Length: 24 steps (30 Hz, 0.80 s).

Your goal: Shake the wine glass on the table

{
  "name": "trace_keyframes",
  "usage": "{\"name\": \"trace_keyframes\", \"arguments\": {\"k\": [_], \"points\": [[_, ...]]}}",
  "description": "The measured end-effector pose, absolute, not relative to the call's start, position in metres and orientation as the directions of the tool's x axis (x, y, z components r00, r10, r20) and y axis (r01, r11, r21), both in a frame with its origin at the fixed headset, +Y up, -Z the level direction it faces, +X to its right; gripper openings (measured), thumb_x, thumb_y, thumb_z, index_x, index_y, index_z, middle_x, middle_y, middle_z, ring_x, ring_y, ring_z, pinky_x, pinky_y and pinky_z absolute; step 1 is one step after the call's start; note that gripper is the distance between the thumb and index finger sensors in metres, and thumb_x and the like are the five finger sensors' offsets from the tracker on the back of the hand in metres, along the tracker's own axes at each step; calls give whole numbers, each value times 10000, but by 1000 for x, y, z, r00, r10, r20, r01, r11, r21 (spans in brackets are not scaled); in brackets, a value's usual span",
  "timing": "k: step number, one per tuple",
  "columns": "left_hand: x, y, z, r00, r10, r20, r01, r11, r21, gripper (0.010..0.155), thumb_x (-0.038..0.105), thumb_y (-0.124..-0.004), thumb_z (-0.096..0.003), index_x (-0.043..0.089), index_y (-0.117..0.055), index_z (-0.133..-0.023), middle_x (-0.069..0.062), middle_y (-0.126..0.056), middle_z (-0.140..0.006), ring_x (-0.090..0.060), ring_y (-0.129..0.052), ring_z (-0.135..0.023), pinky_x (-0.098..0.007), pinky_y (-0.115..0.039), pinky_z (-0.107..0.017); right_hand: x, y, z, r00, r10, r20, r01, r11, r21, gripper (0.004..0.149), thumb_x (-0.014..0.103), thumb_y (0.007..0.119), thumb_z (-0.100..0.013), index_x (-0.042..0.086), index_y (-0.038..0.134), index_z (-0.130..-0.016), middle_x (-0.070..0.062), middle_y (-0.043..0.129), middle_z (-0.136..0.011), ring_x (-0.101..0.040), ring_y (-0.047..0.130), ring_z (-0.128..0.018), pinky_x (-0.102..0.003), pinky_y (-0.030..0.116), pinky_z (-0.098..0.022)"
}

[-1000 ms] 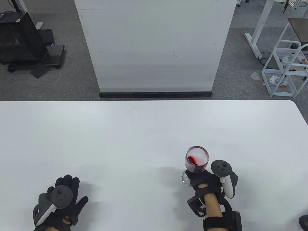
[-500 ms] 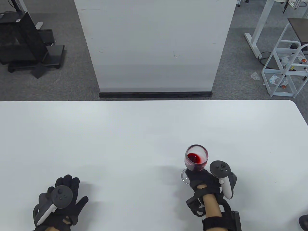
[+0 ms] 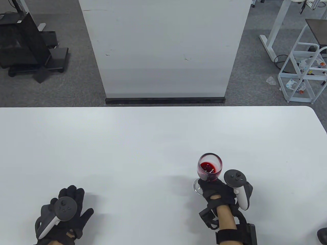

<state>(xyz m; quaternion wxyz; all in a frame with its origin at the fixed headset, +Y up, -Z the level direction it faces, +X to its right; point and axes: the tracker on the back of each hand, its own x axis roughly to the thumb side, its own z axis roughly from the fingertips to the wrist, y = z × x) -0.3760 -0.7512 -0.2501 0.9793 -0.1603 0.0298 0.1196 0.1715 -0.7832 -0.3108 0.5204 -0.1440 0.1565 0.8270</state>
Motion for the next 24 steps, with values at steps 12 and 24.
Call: {"name": "trace_keyframes", "arguments": {"k": [12, 24], "points": [[-377, -752, -250, 967, 238, -86, -253, 918, -307, 799, 669, -514, -427, 393, -64, -1026, 85, 89, -1119, -218, 130, -1030, -479, 63, -721, 184, -760, -298, -584, 700, -411, -805, -563, 187, 676, 475, 780, -507, 195, 496, -1053, -111, 414, -1137, -373, 752, -822, -487, 726, -517], [-378, -749, -249, 967, 233, -100, -252, 927, -276, 800, 672, -511, -425, 393, -65, -1027, 84, 87, -1120, -219, 127, -1032, -484, 61, -721, 214, -709, -248, -908, 402, -116, -408, -912, 31, 620, 474, 720, -501, 228, 527, -1037, -67, 402, -1149, -396, 467, -1045, -630, 504, -719]]}}
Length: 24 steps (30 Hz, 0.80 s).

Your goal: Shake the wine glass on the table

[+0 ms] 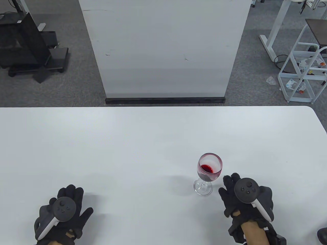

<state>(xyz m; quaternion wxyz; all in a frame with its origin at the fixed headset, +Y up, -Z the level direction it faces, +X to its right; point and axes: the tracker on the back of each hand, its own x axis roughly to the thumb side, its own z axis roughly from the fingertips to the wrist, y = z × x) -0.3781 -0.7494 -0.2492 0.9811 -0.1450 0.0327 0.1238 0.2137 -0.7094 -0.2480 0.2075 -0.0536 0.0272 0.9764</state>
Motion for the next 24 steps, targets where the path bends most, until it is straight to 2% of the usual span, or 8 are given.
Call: {"name": "trace_keyframes", "arguments": {"k": [3, 9, 12, 13, 16, 18, 24], "points": [[-379, -749, -249, 966, 234, -110, -256, 929, -266, 801, 674, -510, -426, 391, -64, -1028, 83, 87, -1121, -221, 127, -1032, -485, 61, -721, 217, -715, -231, -954, 294, -64, -293, -956, -28, 632, 479, 721, -493, 241, 509, -1039, -55, 388, -1152, -387, 439, -1055, -630, 489, -727], [-378, -749, -249, 967, 229, -111, -250, 931, -265, 800, 674, -511, -425, 393, -65, -1027, 82, 86, -1120, -220, 125, -1033, -486, 58, -723, 213, -733, -213, -979, 201, -44, -198, -978, -59, 650, 497, 709, -490, 271, 462, -1047, -32, 340, -1161, -368, 374, -1074, -630, 451, -742], [-379, -748, -249, 966, 234, -113, -256, 932, -257, 801, 674, -510, -426, 390, -65, -1028, 82, 87, -1121, -222, 125, -1033, -488, 57, -723, 209, -742, -209, -989, 144, -45, -143, -989, -37, 658, 503, 696, -493, 283, 425, -1050, -20, 288, -1162, -358, 310, -1077, -626, 424, -748], [-379, -748, -248, 966, 231, -115, -253, 934, -253, 800, 673, -511, -425, 391, -67, -1028, 81, 83, -1121, -222, 122, -1034, -489, 56, -723, 207, -744, -207, -991, 122, -52, -123, -992, 11, 675, 511, 691, -492, 304, 380, -1055, -18, 245, -1162, -352, 271, -1078, -624, 414, -750], [-379, -748, -249, 965, 233, -118, -256, 933, -253, 801, 674, -510, -425, 390, -66, -1028, 80, 82, -1122, -225, 121, -1034, -491, 54, -724, 206, -747, -202, -987, 138, -87, -144, -988, 56, 701, 511, 681, -500, 321, 309, -1062, -10, 143, -1160, -348, 167, -1080, -635, 341, -761], [-379, -747, -248, 967, 227, -119, -251, 935, -250, 800, 673, -511, -425, 391, -68, -1028, 79, 81, -1122, -225, 119, -1035, -491, 53, -725, 208, -753, -201, -988, 106, -114, -121, -983, 136, 712, 520, 675, -502, 326, 284, -1063, -12, 117, -1157, -350, 148, -1075, -631, 335, -761], [-381, -747, -248, 965, 228, -129, -253, 937, -239, 801, 672, -512, -424, 391, -69, -1028, 81, 80, -1123, -225, 118, -1036, -492, 54, -725, 205, -750, -198, -986, 109, -129, -126, -984, 128, 712, 519, 674, -502, 312, 289, -1064, -24, 128, -1156, -361, 162, -1072, -628, 346, -759]]}}
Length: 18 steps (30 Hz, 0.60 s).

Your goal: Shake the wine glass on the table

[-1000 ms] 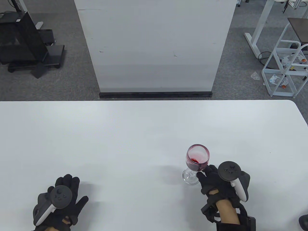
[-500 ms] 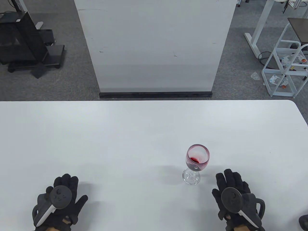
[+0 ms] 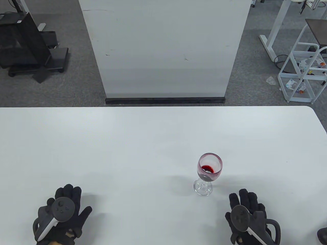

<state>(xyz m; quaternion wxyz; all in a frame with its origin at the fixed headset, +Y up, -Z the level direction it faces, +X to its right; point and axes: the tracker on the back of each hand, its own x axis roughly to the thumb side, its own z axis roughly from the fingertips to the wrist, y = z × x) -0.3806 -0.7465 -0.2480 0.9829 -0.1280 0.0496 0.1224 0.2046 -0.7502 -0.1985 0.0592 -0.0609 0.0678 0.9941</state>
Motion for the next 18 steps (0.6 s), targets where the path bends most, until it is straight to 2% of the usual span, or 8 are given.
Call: {"name": "trace_keyframes", "arguments": {"k": [18], "points": [[-381, -747, -248, 964, 234, -130, -260, 935, -241, 801, 671, -514, -425, 390, -68, -1028, 82, 80, -1123, -223, 119, -1036, -490, 56, -725, 206, -752, -200, -980, 137, -144, -160, -974, 160, 713, 522, 670, -503, 304, 288, -1064, -26, 167, -1160, -362, 211, -1075, -625, 380, -755]]}}
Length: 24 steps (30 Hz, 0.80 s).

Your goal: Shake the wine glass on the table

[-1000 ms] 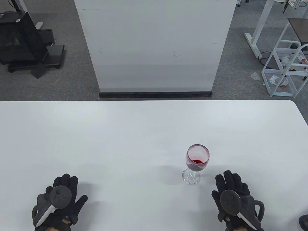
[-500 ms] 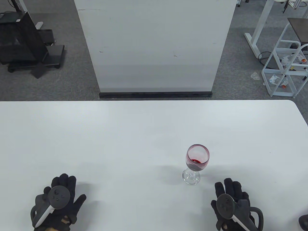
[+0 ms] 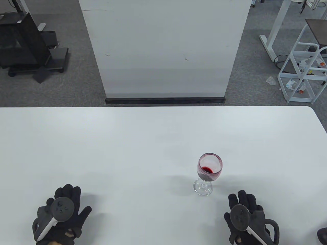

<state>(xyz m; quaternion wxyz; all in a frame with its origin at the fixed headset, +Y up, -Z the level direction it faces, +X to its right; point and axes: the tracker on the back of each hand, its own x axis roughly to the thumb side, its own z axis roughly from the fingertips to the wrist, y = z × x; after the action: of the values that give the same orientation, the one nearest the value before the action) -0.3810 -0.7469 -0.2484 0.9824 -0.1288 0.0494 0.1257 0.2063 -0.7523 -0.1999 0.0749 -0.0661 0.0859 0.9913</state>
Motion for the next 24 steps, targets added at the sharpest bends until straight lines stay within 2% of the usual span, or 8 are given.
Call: {"name": "trace_keyframes", "arguments": {"k": [24], "points": [[-380, -746, -248, 963, 241, -122, -264, 933, -244, 800, 670, -514, -426, 390, -68, -1028, 82, 81, -1122, -223, 119, -1036, -488, 55, -725, 206, -753, -200, -977, 149, -151, -176, -967, 185, 709, 523, 669, -502, 303, 297, -1064, -28, 179, -1161, -364, 227, -1075, -623, 391, -754]]}}
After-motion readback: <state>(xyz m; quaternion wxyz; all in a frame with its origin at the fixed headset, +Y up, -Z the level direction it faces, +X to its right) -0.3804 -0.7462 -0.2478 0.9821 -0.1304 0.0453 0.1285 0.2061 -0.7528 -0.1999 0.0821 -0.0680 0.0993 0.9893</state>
